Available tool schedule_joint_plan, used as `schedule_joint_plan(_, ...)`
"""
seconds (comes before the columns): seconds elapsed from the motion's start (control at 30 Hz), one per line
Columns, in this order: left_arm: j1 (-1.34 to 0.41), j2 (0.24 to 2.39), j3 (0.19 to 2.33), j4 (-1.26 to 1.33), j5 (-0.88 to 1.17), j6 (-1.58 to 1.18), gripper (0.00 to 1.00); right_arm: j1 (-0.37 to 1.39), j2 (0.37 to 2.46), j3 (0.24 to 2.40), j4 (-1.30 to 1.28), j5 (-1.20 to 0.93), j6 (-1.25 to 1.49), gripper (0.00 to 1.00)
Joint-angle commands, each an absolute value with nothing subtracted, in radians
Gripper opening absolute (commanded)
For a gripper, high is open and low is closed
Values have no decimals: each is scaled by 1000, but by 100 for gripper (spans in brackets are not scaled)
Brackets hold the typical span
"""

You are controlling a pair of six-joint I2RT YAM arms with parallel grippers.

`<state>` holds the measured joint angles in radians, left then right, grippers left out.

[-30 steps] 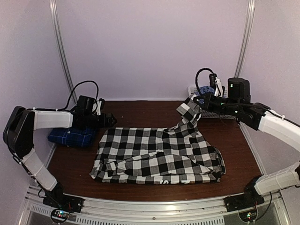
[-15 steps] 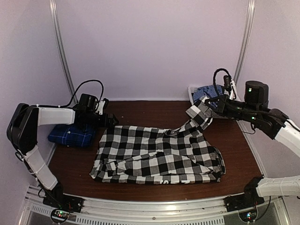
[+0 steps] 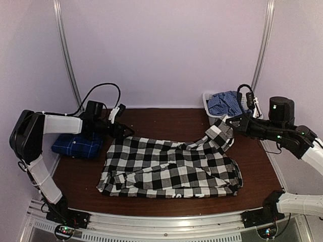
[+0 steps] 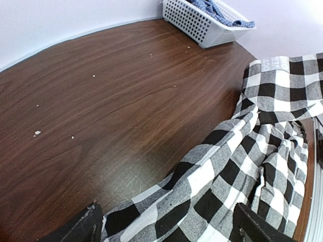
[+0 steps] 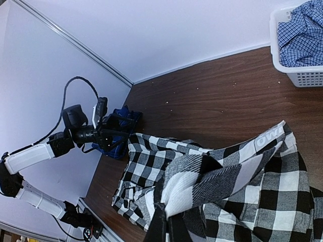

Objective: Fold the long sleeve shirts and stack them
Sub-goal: Pick up the 1/3-folded shirt from the center of the board.

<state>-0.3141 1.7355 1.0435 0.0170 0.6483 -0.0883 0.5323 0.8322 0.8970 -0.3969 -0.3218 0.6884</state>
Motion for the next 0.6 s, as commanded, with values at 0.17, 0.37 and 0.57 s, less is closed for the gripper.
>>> schedule_joint_plan(0.17, -308, 1845, 1160, -57, 734, 127, 90, 538, 798, 962, -515, -347, 709, 0)
schedule_joint_plan(0.37, -308, 1924, 1242, -179, 749, 233, 86, 538, 796, 961, -521, -353, 717, 0)
schedule_joint_plan(0.57, -308, 1960, 1284, -268, 750, 306, 78, 538, 817, 960, -511, -360, 713, 0)
